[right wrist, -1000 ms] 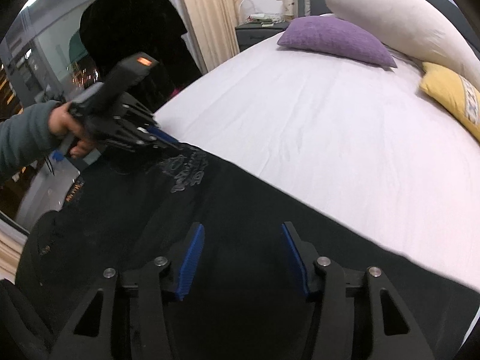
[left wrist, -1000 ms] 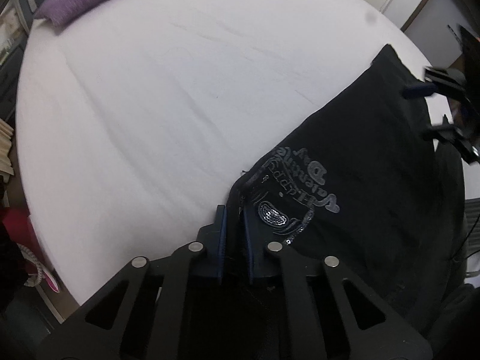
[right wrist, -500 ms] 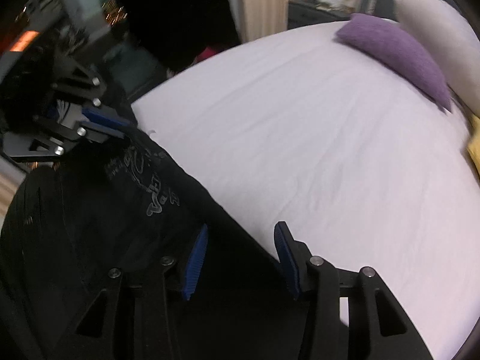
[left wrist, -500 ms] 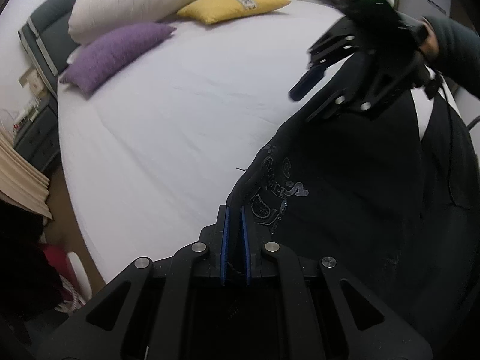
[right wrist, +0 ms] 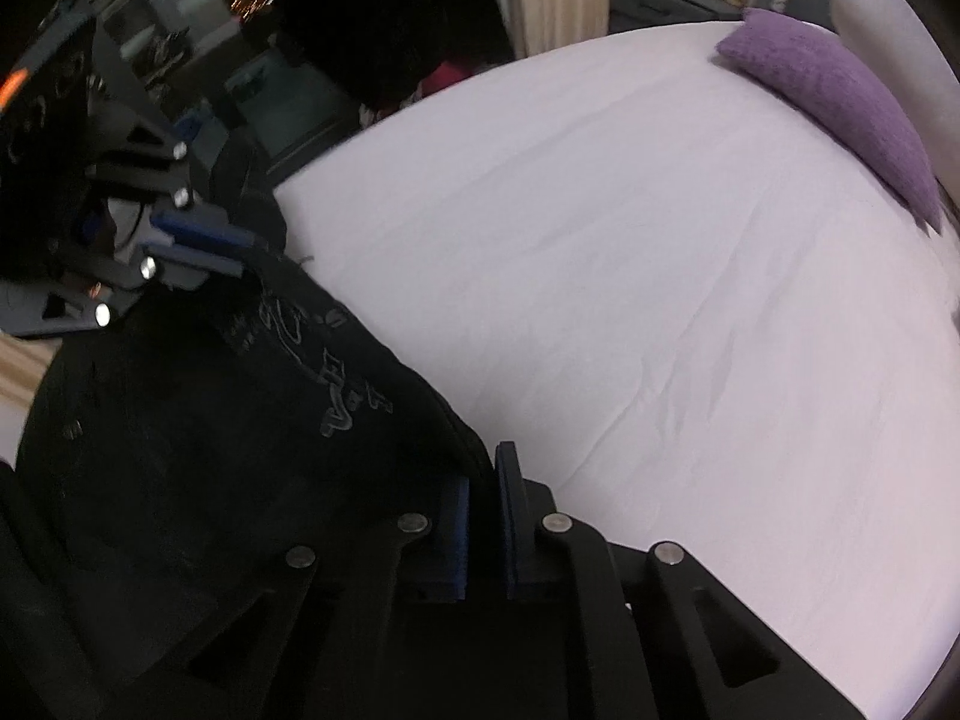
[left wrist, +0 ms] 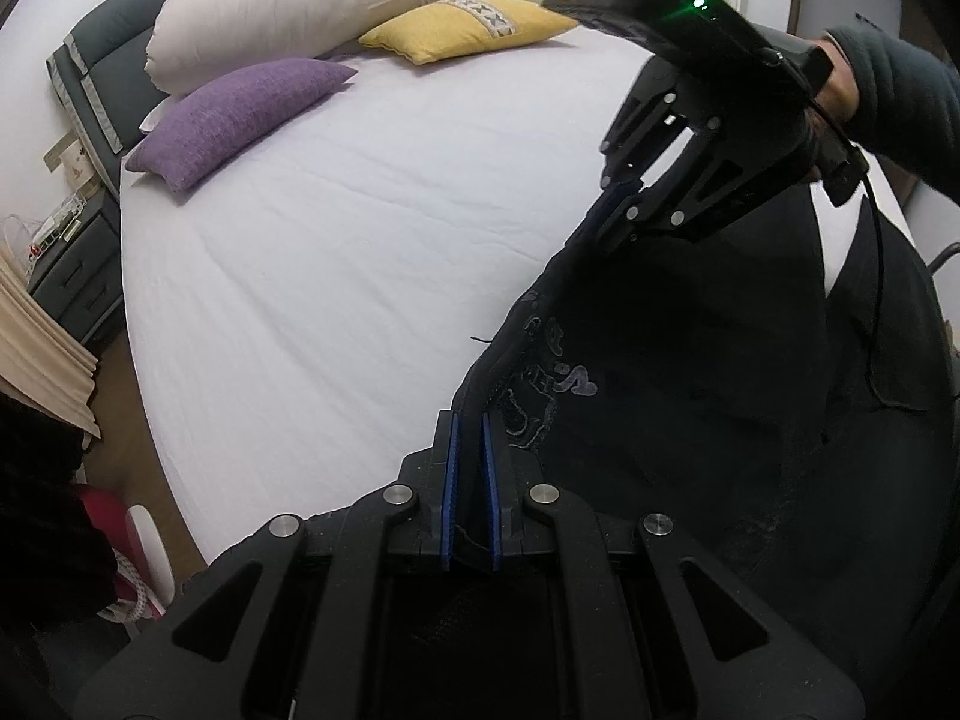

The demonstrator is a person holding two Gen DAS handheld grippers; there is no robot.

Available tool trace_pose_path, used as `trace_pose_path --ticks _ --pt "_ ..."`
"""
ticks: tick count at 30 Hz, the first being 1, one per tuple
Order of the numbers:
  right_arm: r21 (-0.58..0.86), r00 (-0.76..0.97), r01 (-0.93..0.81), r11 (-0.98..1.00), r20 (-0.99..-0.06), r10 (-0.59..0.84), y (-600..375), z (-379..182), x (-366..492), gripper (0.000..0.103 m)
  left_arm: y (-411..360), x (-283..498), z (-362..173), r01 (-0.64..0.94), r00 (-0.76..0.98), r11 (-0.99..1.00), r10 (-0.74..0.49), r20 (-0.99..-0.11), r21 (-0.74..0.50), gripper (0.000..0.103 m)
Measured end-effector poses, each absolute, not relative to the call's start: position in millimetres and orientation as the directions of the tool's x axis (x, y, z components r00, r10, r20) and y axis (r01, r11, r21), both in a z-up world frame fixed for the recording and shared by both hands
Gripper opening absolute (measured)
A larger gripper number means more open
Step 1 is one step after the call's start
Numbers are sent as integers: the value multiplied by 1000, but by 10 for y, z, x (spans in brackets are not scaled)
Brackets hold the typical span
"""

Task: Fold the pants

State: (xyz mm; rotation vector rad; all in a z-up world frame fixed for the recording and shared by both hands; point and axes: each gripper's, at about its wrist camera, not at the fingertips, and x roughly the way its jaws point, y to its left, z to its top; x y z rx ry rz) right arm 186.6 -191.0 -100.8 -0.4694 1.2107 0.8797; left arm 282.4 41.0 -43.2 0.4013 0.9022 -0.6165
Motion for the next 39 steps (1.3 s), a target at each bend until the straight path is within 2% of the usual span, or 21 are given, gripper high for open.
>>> trace_pose_path --ticks 4,12,18,25,30,39 --pt "136 134 -756 640 -925 355 -1810 -907 1669 6 432 2713 -352 640 472 767 -341 -813 49 7" --pt "233 191 -659 715 -868 458 -1612 -750 1200 6 460 2332 -215 615 472 788 -364 -803 4 7" --pt "244 188 -638 731 -870 455 -1577 -824 736 5 510 1777 -213 605 460 796 -374 -805 -24 7" --pt "151 239 -661 735 -886 397 -1494 -759 32 6 493 1058 -322 607 412 791 -396 -821 -76 7" --pt "32 299 -702 711 -893 336 -1358 -715 -415 5 426 652 -322 629 396 774 -398 -828 -71 7" --pt "-167 385 -760 629 -895 227 -1177 -514 -740 5 347 202 -144 678 383 732 -427 -819 -65 7"
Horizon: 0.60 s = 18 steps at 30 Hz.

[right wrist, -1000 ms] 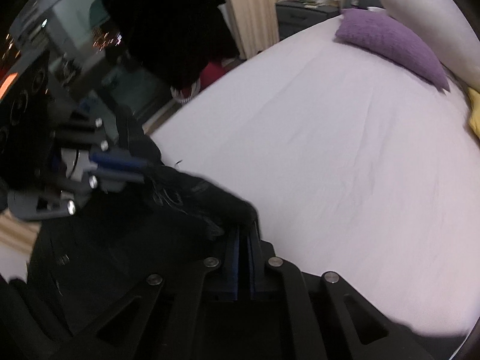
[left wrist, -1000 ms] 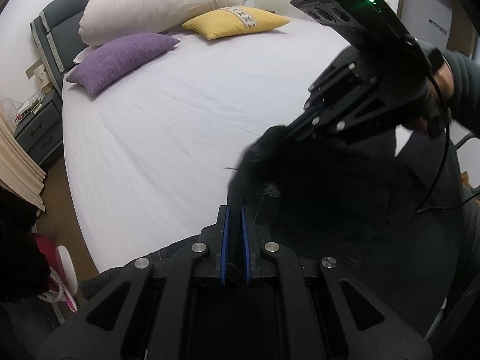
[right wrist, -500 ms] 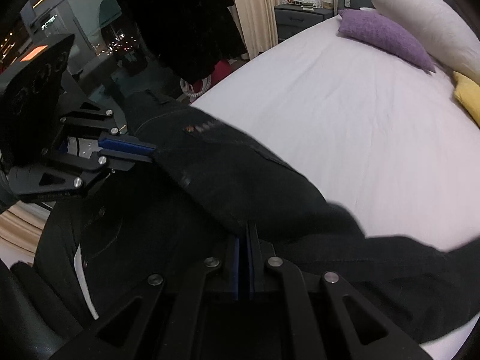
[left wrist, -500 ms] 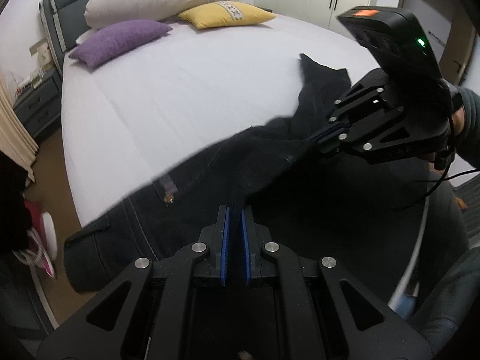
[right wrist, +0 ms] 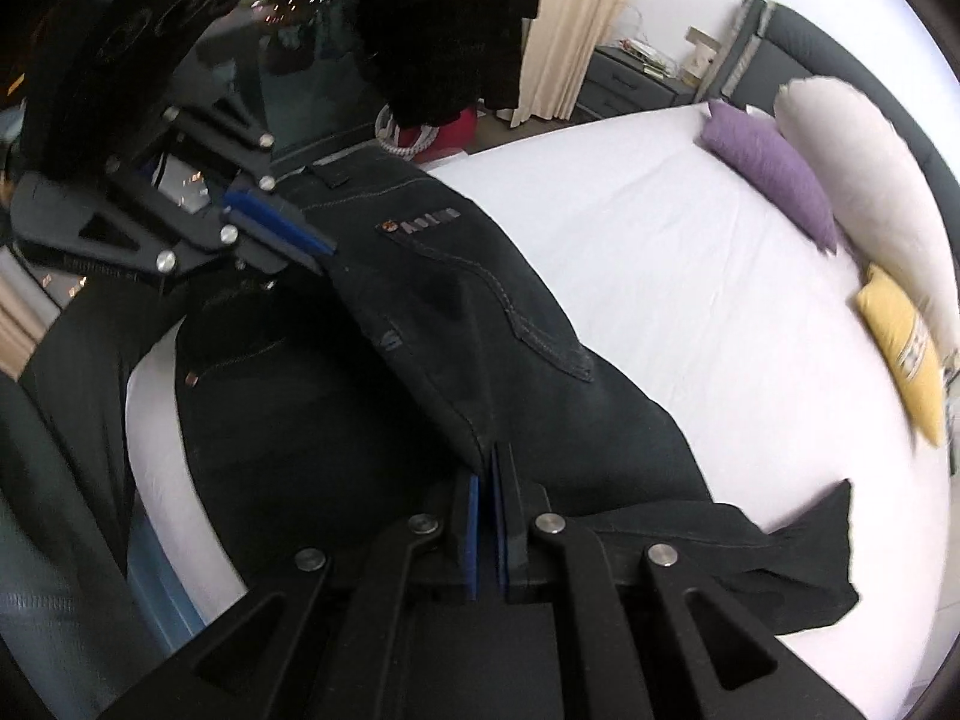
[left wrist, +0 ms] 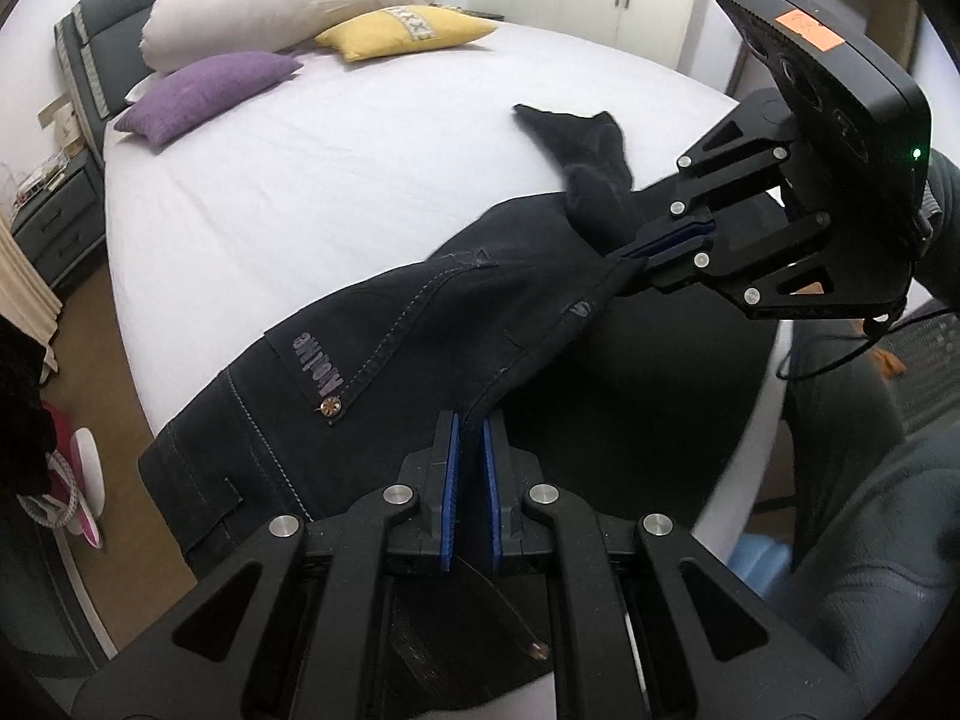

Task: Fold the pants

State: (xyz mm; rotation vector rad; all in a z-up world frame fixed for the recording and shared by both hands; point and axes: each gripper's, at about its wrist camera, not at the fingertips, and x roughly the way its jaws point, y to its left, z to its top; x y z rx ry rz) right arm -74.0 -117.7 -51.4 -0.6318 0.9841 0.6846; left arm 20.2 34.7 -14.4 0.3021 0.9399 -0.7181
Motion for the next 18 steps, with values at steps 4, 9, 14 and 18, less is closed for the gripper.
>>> trace_pose_path --ticks 4,9,14,18 --pt "-176 372 -773 610 -904 211 -1184 -597 -967 5 268 -19 -201 705 337 704 -436 -834 -83 7" --pt "-190 366 -777 600 -912 185 -1157 -809 -1269 5 176 -249 -382 716 292 691 -427 -856 -100 7" --pt "-235 370 -780 581 -921 124 -1098 -1143 -1363 5 6 -410 -616 727 261 679 -411 -874 -102 7" --pt "-251 383 -770 586 -917 111 -1097 -1166 -1379 5 -117 -508 -626 745 266 662 -413 -871 -86 7"
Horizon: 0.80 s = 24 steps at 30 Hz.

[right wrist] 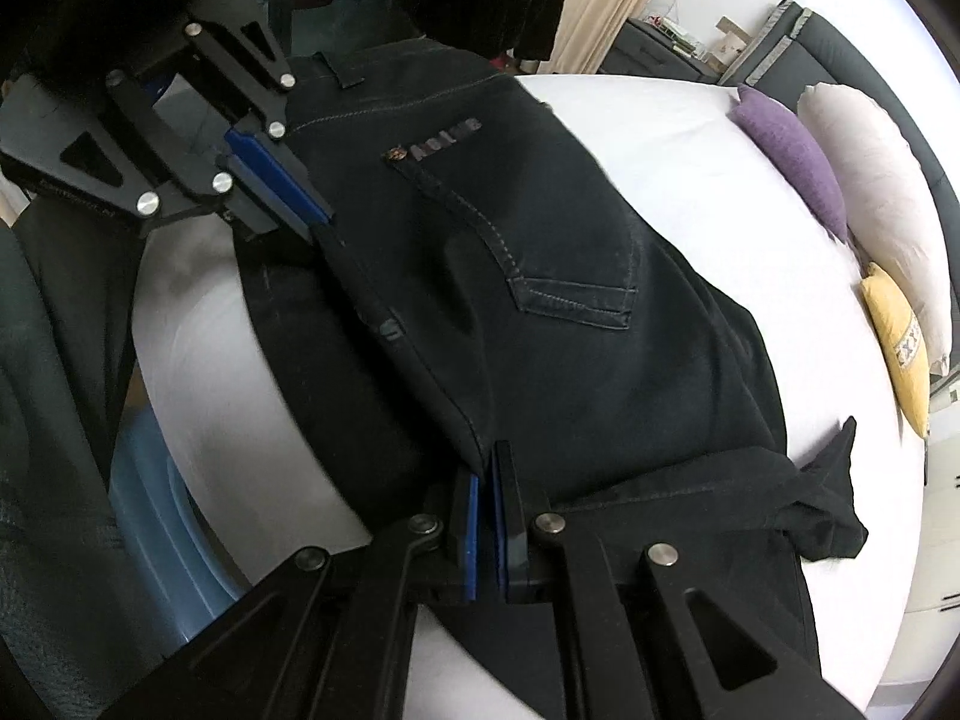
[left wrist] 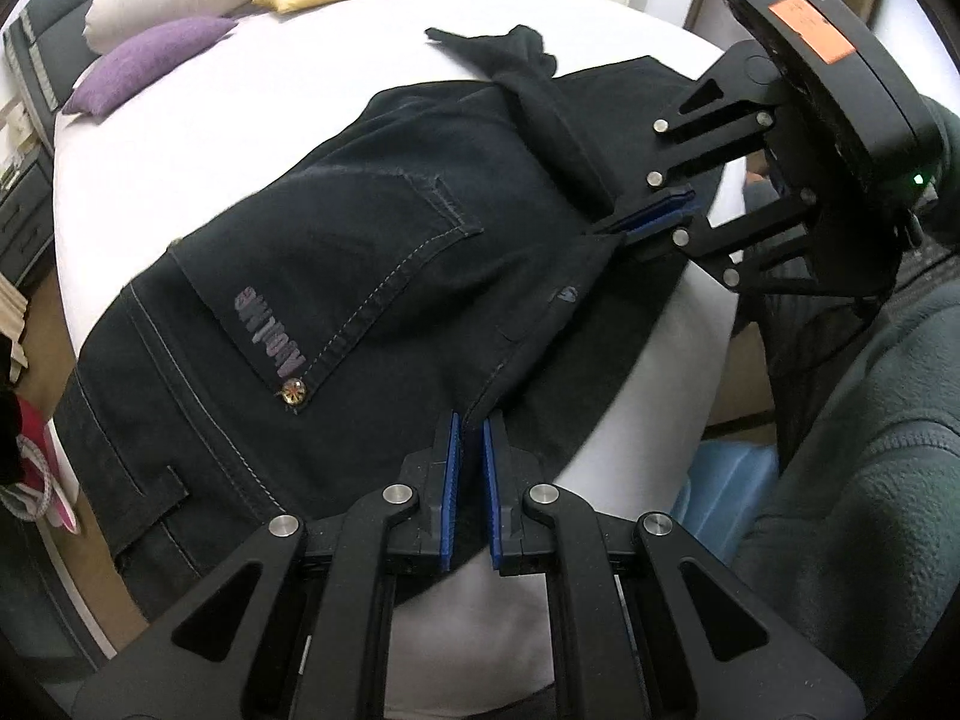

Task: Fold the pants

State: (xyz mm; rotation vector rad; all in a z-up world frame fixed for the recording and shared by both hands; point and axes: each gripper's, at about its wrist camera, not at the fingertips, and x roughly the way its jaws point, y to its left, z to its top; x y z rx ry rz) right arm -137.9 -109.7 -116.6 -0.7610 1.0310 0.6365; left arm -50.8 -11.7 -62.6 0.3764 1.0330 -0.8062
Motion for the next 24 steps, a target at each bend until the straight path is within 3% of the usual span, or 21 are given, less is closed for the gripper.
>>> trace_pose_path --ticks 17,24 --pt "-299 422 -749 591 -903 78 -965 -1242 -1609 6 53 -643 -657 750 249 653 -424 -871 -103 7" --pt "-287 425 -721 631 -902 76 -989 -1407 -1560 9 97 -633 -722 734 252 669 -434 -865 -122 13"
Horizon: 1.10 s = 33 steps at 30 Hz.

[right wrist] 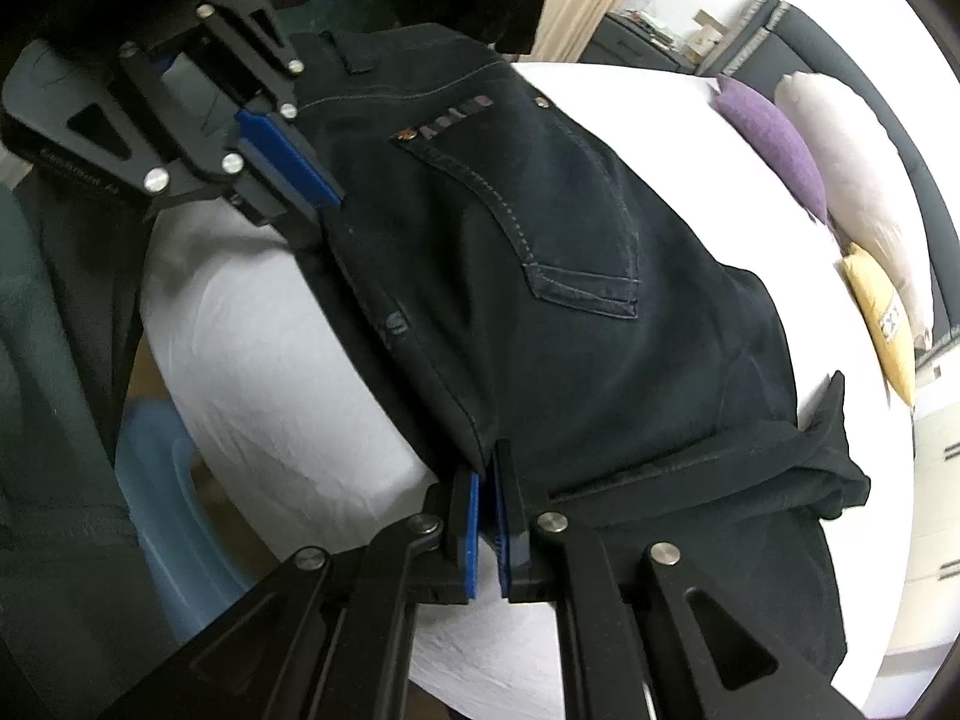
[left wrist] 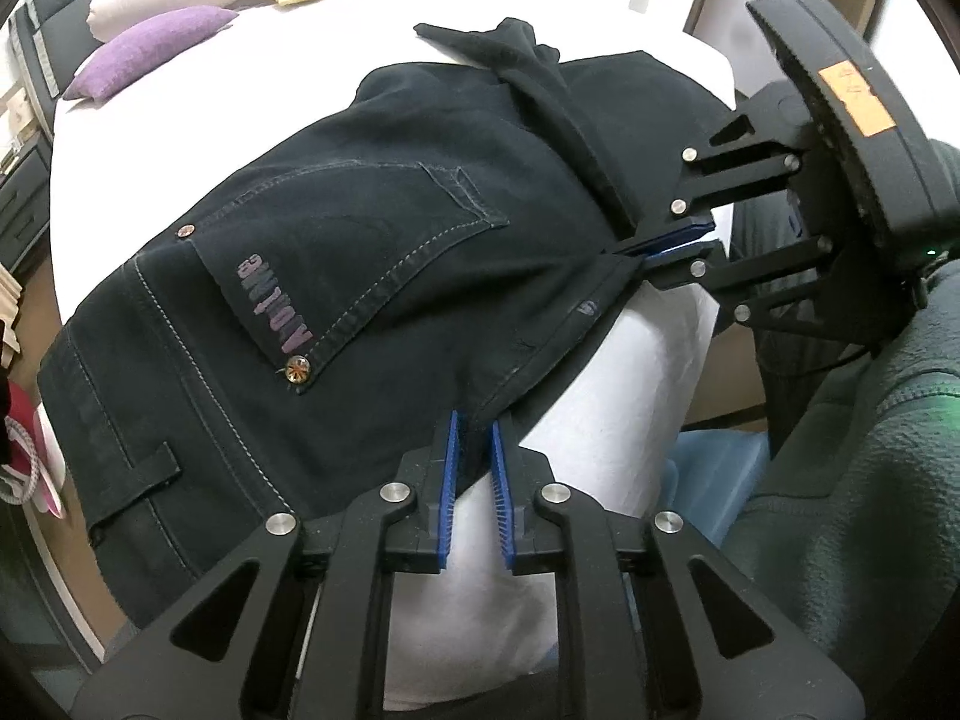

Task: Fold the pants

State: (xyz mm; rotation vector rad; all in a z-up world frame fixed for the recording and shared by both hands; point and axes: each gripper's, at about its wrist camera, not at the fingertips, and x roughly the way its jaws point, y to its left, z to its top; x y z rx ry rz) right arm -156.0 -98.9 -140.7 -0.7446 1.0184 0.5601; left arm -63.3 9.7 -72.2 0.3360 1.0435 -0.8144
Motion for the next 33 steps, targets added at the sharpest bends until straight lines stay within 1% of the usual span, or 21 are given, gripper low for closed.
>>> trace_pose_path --ticks 2,8,10,13,17,19,21,23,24,25,26,29,33 --pt "-280 432 -702 654 -898 79 -1009 -1434 -1585 9 145 -617 -699 725 234 673 -440 -867 -145 15" --pt "-281 453 -670 687 -888 79 -1015 -1462 -1597 10 381 -599 -400 681 236 711 -442 -865 -177 16" --pt "-280 455 -664 694 -887 78 -1015 -1461 -1599 9 420 -571 -240 666 258 721 -462 -849 -190 16" --pt "-285 460 -659 696 -885 74 -1011 -1466 -1603 10 356 -461 -57 641 290 728 -524 -801 -245 16" --pt "-289 469 -646 707 -881 68 -1012 -1468 -1614 10 6 -171 -153 600 334 756 -532 -778 -260 16" --pt "-288 473 -637 715 -878 68 -1029 -1451 -1632 10 -109 15 -366 561 325 783 -505 -799 -267 16" --pt "-273 467 -632 725 -881 75 -1074 -1420 -1642 13 -164 197 -695 505 295 831 -420 -858 -234 16" --pt "-234 437 -633 738 -895 91 -1159 -1345 -1644 22 -117 236 -844 494 276 828 -438 -856 -265 16" --pt "-201 414 -634 746 -904 109 -1204 -1304 -1630 28 -81 221 -844 490 281 828 -445 -850 -272 16" --pt "-141 381 -628 766 -913 145 -1278 -1215 -1593 42 -51 206 -839 485 282 830 -446 -849 -275 16" --pt "-106 381 -606 788 -908 171 -1339 -1107 -1541 49 -28 198 -841 481 282 830 -452 -846 -283 16" --pt "-13 417 -541 841 -873 254 -1419 -795 -1275 50 19 218 -868 459 278 830 -474 -836 -318 16" --pt "79 444 -503 861 -831 336 -1280 -679 -876 50 -39 168 -942 460 284 838 -453 -845 -294 16"
